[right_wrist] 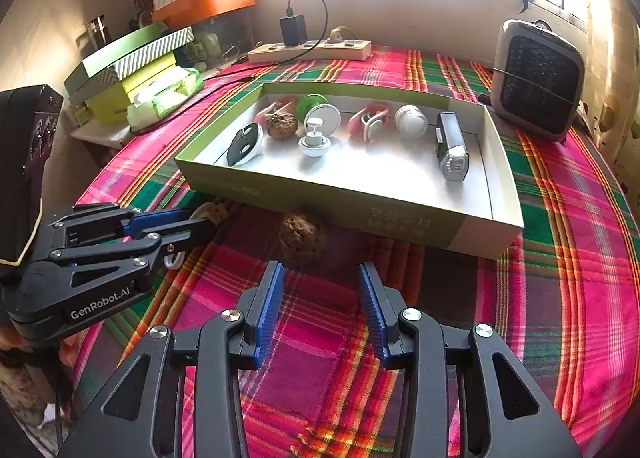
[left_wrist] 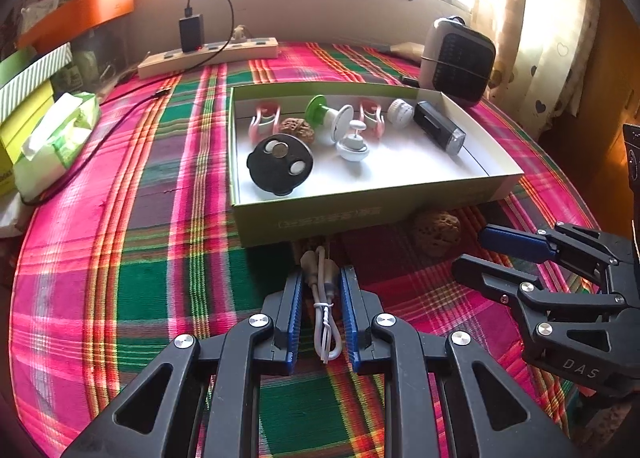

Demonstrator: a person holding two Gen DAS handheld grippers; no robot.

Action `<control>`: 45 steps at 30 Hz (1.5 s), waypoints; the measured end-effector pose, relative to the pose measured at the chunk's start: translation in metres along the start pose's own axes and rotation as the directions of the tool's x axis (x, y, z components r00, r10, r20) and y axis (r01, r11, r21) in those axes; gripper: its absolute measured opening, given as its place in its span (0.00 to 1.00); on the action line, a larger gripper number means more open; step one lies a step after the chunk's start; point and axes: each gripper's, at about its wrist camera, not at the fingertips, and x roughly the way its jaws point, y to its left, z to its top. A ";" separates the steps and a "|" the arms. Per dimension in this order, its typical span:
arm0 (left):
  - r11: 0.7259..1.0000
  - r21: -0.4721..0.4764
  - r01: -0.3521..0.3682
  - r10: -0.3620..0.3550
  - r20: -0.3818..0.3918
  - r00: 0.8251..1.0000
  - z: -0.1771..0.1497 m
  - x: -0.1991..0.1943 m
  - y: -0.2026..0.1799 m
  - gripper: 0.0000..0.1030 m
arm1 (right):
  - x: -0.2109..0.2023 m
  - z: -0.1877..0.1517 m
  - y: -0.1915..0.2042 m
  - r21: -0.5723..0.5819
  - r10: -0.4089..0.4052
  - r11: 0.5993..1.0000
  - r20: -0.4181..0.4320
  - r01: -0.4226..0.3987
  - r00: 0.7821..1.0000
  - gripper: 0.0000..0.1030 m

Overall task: Organize objects
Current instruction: 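Grasp the walnut with the right gripper while the left gripper holds the cable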

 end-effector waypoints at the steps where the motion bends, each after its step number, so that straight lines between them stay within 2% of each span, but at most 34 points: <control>1: 1.000 -0.002 0.001 -0.001 0.001 1.000 0.000 0.000 0.001 0.17 | 0.001 0.000 0.000 -0.001 -0.001 1.000 -0.001 0.001 1.000 0.39; 18: 1.000 -0.021 0.006 -0.006 0.007 1.000 0.000 0.000 0.011 0.17 | 0.019 0.015 0.014 -0.039 -0.008 0.999 -0.027 0.007 1.000 0.39; 33: 1.000 -0.020 0.004 -0.004 0.006 1.000 0.000 0.000 0.010 0.17 | 0.021 0.018 0.012 -0.031 -0.013 0.999 -0.016 0.013 1.000 0.39; 38: 1.000 -0.019 0.002 -0.002 0.006 1.000 0.000 0.000 0.009 0.16 | 0.021 0.017 0.012 -0.031 -0.010 0.999 -0.012 0.009 1.000 0.31; 45: 1.000 -0.018 0.002 -0.002 0.006 1.000 0.000 0.000 0.010 0.16 | 0.019 0.016 0.013 -0.027 -0.014 1.000 -0.003 0.014 1.000 0.29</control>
